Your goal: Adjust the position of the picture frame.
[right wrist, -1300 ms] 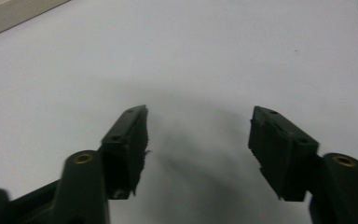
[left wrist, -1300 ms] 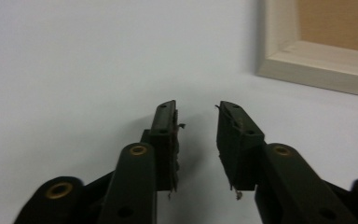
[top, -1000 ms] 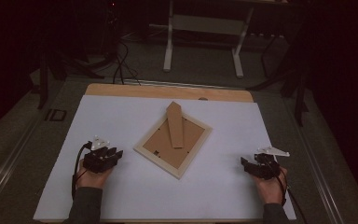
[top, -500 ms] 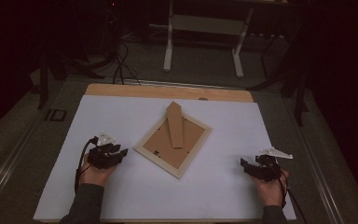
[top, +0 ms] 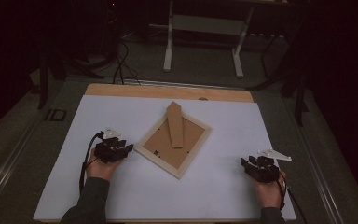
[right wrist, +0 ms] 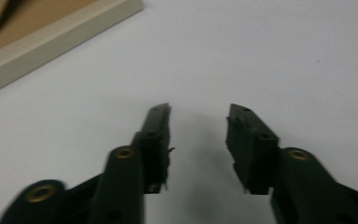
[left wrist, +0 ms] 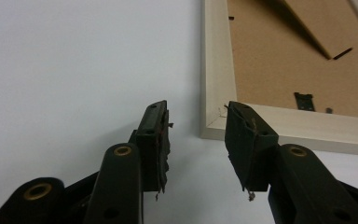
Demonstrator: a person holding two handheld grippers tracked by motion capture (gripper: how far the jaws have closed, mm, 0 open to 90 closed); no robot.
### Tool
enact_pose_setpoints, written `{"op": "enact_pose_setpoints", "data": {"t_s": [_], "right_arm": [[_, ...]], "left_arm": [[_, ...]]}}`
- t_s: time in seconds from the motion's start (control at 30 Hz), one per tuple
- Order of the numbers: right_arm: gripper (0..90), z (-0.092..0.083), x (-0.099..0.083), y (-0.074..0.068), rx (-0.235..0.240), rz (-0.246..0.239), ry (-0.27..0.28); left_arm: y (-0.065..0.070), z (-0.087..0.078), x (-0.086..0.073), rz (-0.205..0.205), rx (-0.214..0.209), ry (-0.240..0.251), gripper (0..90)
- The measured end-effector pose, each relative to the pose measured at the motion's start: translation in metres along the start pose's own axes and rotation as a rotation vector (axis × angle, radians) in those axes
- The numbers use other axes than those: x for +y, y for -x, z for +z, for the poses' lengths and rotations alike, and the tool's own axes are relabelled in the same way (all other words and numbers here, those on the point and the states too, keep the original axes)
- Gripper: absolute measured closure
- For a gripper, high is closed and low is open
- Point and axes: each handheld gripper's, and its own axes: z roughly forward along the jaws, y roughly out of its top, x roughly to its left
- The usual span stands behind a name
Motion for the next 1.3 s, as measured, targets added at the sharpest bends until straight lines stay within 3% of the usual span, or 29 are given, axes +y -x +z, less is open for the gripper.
{"op": "enact_pose_setpoints", "data": {"t_s": [0.2,0.37,0.6,0.73,0.97,1.3], "right_arm": [[78.0,-0.001,0.0,-0.004,0.014,-0.015,0.008],[88.3,-0.003,0.0,-0.007,-0.006,-0.049,0.029],[88.0,-0.002,-0.002,-0.007,-0.007,-0.049,0.037],[86.0,-0.002,-0.002,-0.006,-0.006,-0.042,0.039],[85.8,-0.003,-0.003,-0.006,-0.012,-0.041,0.043],[86.2,-0.004,-0.005,-0.005,-0.023,-0.04,0.048]], "left_arm": [[-0.002,0.007,-0.001,0.001,0.026,0.003,64.5],[0.0,0.012,-0.002,0.0,0.018,0.017,80.7],[0.001,0.016,-0.001,-0.011,0.025,0.029,89.7],[0.002,0.022,0.0,0.014,0.07,0.007,89.8],[0.005,0.031,0.0,0.011,0.066,0.02,89.8],[0.006,0.041,0.0,0.005,0.055,0.001,89.8]]}}
